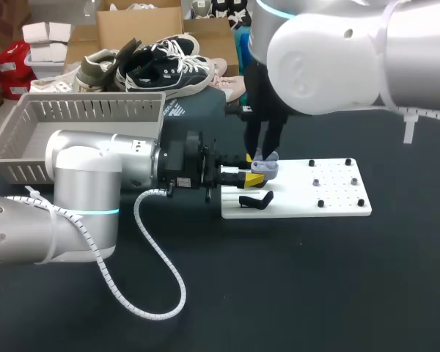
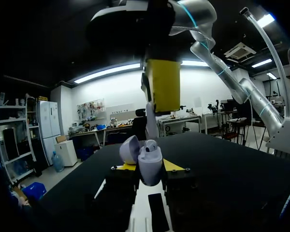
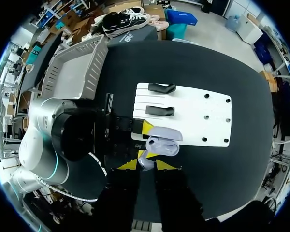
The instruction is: Pick up each earbud case from the left stands, insert the matching earbuds, close the lid, and place the case in the box.
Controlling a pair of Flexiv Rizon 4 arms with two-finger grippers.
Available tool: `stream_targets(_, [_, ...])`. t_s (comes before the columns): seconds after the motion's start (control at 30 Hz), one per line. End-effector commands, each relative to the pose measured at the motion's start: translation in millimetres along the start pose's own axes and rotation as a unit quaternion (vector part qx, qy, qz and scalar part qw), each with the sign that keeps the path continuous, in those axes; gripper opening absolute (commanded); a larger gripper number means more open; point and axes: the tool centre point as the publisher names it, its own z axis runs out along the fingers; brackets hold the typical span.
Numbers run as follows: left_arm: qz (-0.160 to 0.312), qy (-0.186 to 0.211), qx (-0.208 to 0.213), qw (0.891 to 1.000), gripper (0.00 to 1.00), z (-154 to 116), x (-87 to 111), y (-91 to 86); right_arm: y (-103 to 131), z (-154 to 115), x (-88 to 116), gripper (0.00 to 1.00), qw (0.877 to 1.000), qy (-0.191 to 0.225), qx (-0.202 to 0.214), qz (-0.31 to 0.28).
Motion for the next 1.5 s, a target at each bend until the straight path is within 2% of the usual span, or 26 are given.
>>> stream_targets(0.03, [0.001, 0.0, -0.002, 1.0, 0.0, 0, 0.0, -1.1, 0, 4, -1, 0.0, 1.0, -0.003, 0.001, -0.002])
stream_targets(1.5, [0.001, 0.0, -0.002, 1.0, 0.0, 0, 0.0, -1.1, -8, 22, -11, 0.0, 1.0, 0.009, 0.01, 0.001])
